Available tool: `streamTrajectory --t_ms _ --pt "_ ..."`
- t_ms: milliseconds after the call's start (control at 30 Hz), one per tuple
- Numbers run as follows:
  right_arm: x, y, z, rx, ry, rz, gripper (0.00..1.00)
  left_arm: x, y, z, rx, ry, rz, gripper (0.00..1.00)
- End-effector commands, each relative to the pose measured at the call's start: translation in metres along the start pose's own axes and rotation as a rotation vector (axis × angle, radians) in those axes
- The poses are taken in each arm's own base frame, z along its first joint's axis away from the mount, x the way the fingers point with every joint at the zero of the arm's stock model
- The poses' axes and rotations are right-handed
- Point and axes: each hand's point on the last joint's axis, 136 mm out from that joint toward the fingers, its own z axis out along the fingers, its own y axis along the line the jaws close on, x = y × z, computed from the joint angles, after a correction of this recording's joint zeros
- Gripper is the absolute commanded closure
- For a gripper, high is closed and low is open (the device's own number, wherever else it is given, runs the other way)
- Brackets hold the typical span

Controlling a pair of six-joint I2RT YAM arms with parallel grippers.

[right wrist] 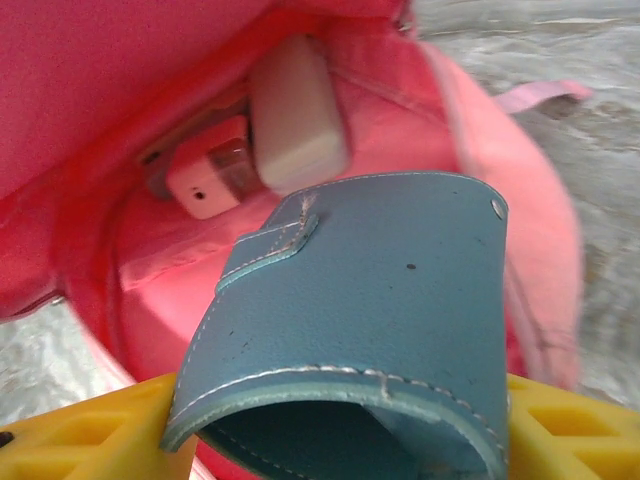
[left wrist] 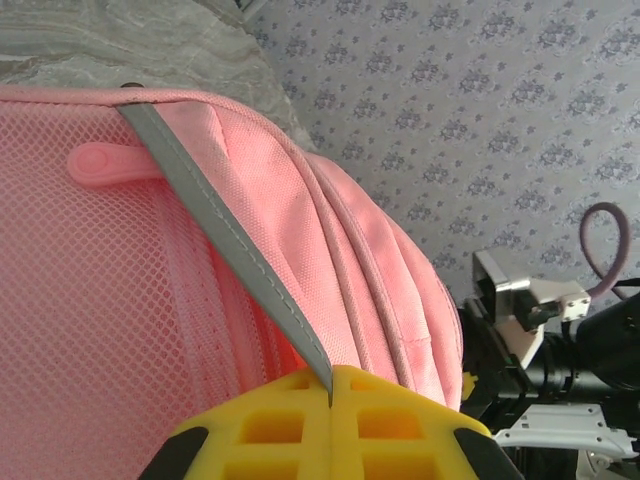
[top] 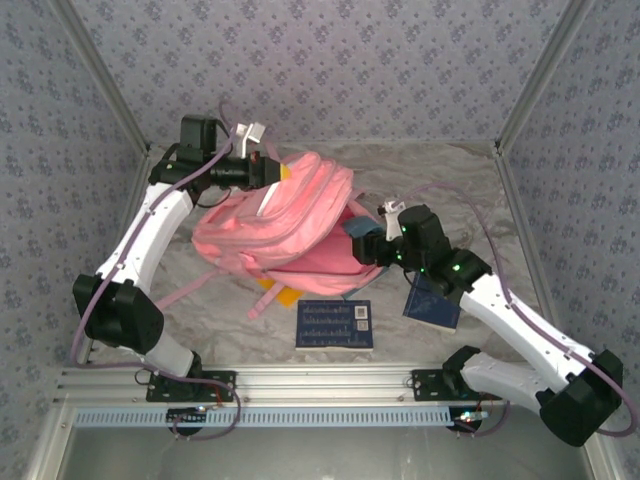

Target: Pack books, pencil case, and school supplies into a backpack

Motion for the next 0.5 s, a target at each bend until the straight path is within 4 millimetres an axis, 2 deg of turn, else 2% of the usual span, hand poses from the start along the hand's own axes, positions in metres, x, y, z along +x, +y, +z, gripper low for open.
streamTrajectory --t_ms 0,200,367,467 --pt "-0.022 0.034 0.008 -0.182 -0.099 -0.056 0.32 -0.015 -0.064 -0.015 0.184 -0.044 0.181 1.00" --pt "-0.029 0.049 0.033 -0.246 -0.129 -0.077 0.32 -0.015 -0.070 -0.016 0.207 -0.049 0.183 1.00" --pt "-0.041 0.052 0.058 -0.225 -0.173 -0.083 0.33 -0.014 -0.074 -0.015 0.216 -0.049 0.191 1.00" --pt "-0.046 0.051 0.080 -0.195 -0.195 -0.085 0.33 -0.014 -0.077 -0.016 0.225 -0.051 0.197 1.00"
